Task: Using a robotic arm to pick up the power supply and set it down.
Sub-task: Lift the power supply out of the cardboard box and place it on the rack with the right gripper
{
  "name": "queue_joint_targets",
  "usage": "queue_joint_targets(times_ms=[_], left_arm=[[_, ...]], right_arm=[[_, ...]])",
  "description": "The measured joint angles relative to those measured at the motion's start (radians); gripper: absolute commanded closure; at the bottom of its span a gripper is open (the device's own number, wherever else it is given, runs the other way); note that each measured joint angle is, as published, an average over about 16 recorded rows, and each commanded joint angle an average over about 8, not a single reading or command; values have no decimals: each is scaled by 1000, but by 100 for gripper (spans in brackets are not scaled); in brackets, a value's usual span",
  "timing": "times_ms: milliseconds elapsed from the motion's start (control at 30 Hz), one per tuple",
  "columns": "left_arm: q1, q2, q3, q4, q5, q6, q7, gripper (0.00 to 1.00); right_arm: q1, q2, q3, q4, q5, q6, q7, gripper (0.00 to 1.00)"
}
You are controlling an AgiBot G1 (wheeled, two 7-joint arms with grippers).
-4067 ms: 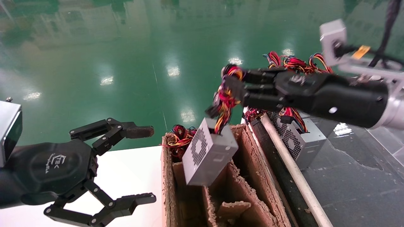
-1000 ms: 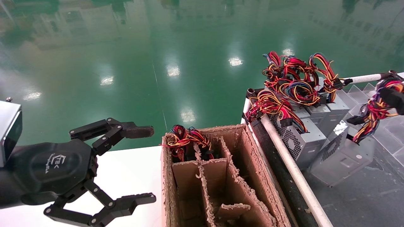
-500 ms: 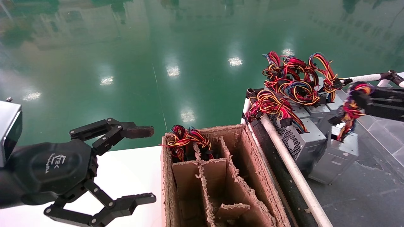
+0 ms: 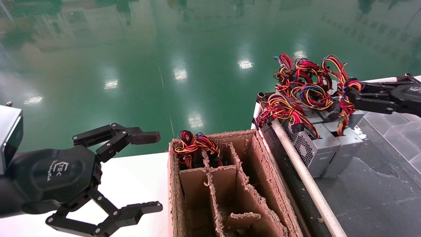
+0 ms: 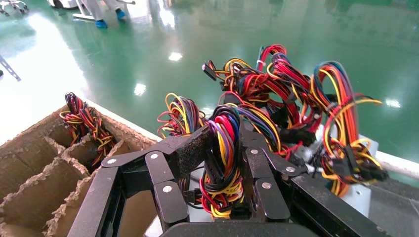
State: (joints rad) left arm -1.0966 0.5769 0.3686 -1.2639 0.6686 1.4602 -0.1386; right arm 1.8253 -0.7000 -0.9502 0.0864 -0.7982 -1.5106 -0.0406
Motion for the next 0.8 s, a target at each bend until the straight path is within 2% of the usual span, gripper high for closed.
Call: queue_joint_targets(times_ms=[233,267,500,533,800], left_arm=[[0,0,0,0,0,0,0,0],[0,0,0,0,0,0,0,0],[0,0,0,0,0,0,0,0],[0,0,0,0,0,0,0,0],[0,0,0,0,0,0,0,0]], right_arm=[[17,-40,-11,-26,-17,3,-19,100],[18,-44,-12,-30,-18,3,-21,97],[19,-61,-14,-54,-21,4,-28,9],[19,-62,-14,-57,-21,3,-28,0],[21,-62,-14,-74,-21,2,-26,0]])
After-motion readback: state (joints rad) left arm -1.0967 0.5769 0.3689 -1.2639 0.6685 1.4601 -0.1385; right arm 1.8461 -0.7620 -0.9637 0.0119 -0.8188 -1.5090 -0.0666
